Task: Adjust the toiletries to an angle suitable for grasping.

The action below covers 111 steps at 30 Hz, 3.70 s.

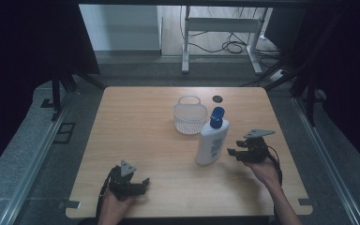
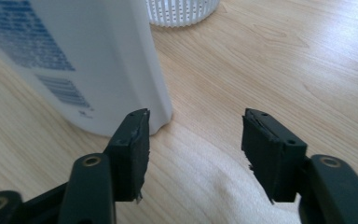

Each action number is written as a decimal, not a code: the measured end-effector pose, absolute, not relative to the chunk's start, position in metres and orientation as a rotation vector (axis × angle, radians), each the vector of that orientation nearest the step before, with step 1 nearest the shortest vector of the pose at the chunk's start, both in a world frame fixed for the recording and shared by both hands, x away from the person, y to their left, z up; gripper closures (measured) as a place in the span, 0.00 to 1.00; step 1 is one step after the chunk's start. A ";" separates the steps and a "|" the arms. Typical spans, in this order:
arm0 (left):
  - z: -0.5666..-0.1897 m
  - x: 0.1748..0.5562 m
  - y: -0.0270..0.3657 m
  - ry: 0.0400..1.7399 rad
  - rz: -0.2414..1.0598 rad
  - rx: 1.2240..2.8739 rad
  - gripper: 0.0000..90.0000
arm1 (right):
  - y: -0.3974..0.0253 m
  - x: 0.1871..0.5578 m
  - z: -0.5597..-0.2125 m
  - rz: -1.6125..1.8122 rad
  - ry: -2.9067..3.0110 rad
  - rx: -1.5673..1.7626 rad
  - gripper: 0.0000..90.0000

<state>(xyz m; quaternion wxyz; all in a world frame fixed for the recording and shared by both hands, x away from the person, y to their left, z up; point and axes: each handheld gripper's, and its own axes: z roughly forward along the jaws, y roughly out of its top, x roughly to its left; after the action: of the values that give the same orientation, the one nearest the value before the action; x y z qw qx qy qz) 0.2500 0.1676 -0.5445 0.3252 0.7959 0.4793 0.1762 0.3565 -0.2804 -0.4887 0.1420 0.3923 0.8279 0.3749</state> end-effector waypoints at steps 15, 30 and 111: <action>-0.544 0.250 0.168 1.257 0.463 2.087 0.12 | -0.267 0.378 -0.501 1.078 2.434 1.106 0.93; -0.544 0.250 0.168 1.254 0.464 2.089 0.12 | -0.253 0.399 -0.522 1.097 2.471 1.109 1.00; -0.544 0.250 0.167 1.264 0.465 2.086 0.12 | -0.239 0.352 -0.533 1.101 2.558 0.967 0.97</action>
<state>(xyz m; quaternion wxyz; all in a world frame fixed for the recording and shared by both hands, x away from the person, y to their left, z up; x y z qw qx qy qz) 0.2497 0.1666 -0.5443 0.3233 0.7950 0.4816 0.1774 0.3516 -0.2392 -0.5326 0.0969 0.3264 0.8636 0.3719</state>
